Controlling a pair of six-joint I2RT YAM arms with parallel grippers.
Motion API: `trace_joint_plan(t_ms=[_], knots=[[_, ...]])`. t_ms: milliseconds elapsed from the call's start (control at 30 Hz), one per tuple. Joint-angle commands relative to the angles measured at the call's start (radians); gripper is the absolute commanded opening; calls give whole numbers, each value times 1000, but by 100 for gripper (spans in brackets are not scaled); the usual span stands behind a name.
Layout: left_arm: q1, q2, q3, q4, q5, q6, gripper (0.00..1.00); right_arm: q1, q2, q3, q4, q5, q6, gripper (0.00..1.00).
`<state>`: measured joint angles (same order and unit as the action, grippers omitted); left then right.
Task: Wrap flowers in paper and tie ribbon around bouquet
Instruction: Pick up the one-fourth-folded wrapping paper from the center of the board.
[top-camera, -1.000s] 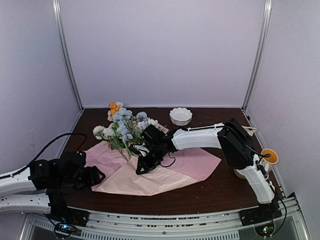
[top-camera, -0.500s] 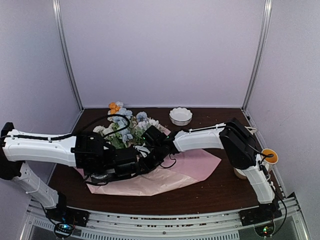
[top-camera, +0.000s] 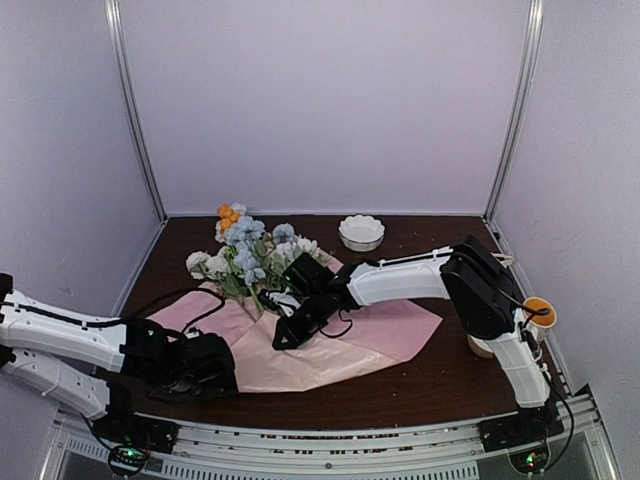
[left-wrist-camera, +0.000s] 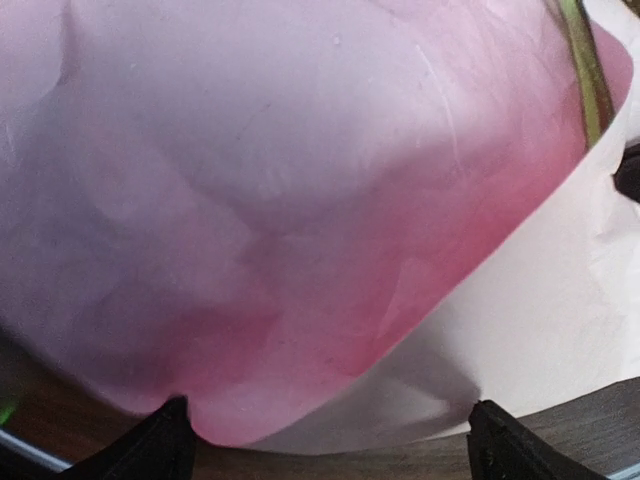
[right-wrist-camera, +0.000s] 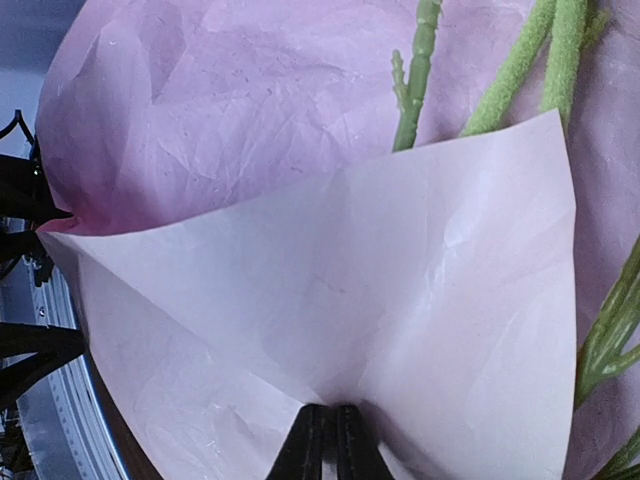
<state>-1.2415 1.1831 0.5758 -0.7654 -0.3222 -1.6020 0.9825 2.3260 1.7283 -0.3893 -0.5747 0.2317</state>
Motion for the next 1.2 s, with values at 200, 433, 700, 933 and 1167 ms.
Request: trace_joint_plan(t_ms=[200, 433, 700, 933, 1167], knots=[[47, -165, -208, 204, 4, -145, 94, 10, -16, -52, -62, 75, -14, 7], [42, -79, -37, -145, -20, -175, 91, 14, -22, -58, -65, 72, -15, 7], [20, -47, -81, -87, 20, -226, 95, 19, -25, -56, -74, 73, -28, 7], [21, -174, -192, 13, -69, -271, 74, 18, -19, -52, -75, 72, -31, 7], [24, -136, -192, 93, -53, -247, 60, 18, -19, -55, -72, 68, -31, 7]])
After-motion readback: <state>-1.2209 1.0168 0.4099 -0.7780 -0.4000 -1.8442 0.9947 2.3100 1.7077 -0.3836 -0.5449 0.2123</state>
